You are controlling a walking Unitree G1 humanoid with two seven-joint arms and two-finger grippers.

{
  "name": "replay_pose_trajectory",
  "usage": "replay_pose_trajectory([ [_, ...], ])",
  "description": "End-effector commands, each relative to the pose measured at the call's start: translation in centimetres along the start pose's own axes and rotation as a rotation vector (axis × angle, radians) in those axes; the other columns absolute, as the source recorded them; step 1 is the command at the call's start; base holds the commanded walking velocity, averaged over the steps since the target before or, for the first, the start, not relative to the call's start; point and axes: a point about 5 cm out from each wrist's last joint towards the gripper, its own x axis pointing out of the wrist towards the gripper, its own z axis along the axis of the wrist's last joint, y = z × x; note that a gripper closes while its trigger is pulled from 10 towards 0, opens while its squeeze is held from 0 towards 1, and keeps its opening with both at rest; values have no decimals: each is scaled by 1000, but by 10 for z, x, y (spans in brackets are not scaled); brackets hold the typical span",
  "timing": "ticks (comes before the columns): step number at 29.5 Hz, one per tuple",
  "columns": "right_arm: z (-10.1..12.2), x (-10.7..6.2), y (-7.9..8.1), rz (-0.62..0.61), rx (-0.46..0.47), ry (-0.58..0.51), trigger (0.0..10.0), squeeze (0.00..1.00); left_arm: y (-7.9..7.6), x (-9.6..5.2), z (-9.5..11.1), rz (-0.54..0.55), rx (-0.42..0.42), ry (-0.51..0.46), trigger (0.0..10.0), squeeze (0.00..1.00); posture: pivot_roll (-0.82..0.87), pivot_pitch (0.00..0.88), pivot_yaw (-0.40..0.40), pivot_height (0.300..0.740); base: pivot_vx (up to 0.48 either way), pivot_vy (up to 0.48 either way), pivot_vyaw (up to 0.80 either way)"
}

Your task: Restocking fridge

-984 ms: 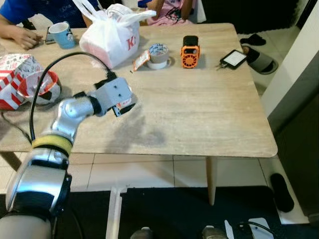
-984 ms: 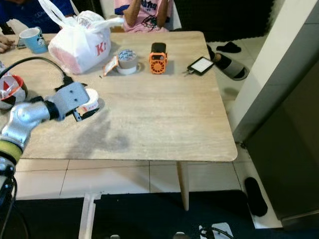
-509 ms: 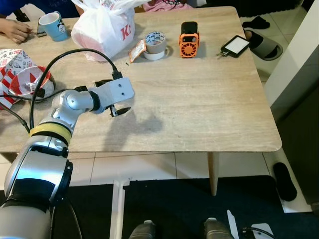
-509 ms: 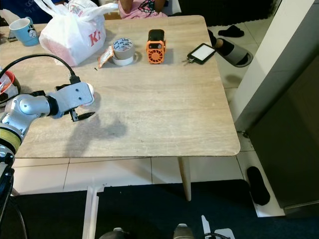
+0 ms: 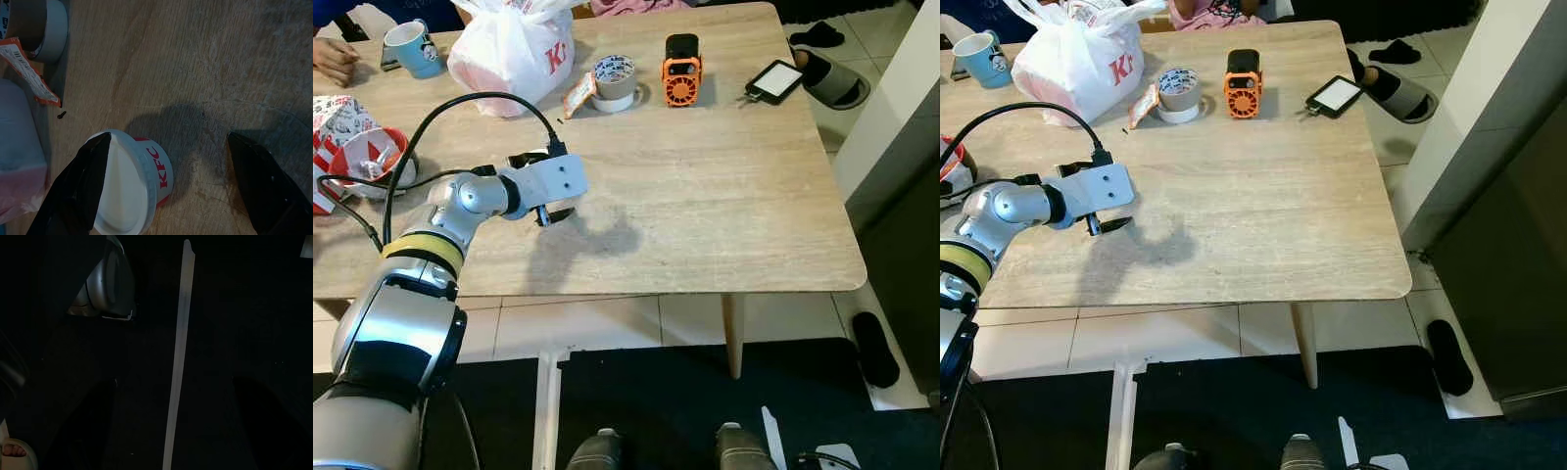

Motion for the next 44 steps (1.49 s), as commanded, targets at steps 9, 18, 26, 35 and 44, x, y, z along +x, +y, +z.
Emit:
replay_pose_trajectory([
  [9, -15, -3, 4, 12, 5, 22, 10000, 0, -18, 4, -17, -53, -84, 91, 0, 0, -153, 266, 109, 740, 0, 0, 0],
  [18, -19, -4, 1, 4, 1, 25, 10000, 0, -25, 4, -25, -59, -99, 138, 0, 0, -174, 270, 96, 740, 0, 0, 0],
  [26, -7, -2, -2, -1, -9, 2, 10000, 0, -27, 7, -20, -85, -85, 109, 0, 0, -167, 243, 87, 740, 0, 0, 0],
  [35, 7, 1, 4, 7, -18, -21, 10000, 0, -14, 5, -3, -44, -100, -38, 0, 0, -151, 203, 79, 740, 0, 0, 0],
  [44, 14, 3, 2, 0, -20, -30, 10000, 0, 5, -8, 18, 33, -432, -431, 5529, 0, -127, 177, 63, 740, 0, 0, 0],
])
